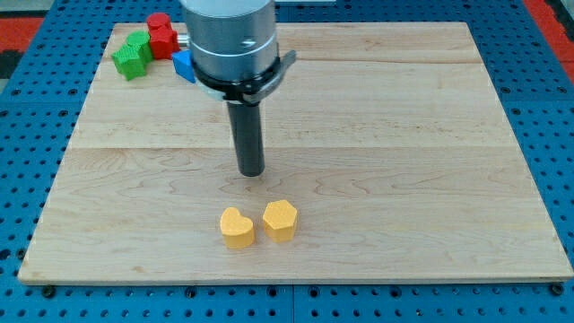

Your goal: Push the yellow hexagon to the right of the yellow heart

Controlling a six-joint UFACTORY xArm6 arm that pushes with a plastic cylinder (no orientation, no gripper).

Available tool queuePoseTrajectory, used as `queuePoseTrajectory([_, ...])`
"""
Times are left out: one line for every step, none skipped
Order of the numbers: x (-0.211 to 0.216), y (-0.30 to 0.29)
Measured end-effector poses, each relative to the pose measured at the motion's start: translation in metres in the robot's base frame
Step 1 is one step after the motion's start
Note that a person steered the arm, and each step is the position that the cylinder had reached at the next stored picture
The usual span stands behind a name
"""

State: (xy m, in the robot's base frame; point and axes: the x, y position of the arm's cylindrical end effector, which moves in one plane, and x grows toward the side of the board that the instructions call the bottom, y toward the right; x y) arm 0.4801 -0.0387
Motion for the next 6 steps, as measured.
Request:
queuePoseTrajectory([0.011,0.06])
queuePoseTrajectory([0.048,0.141])
queuePoseTrajectory([0.084,0.197])
queuePoseTrajectory([0.096,0.122])
queuePoseTrajectory([0.093,0.023])
queuePoseTrajectory([0.077,0.03])
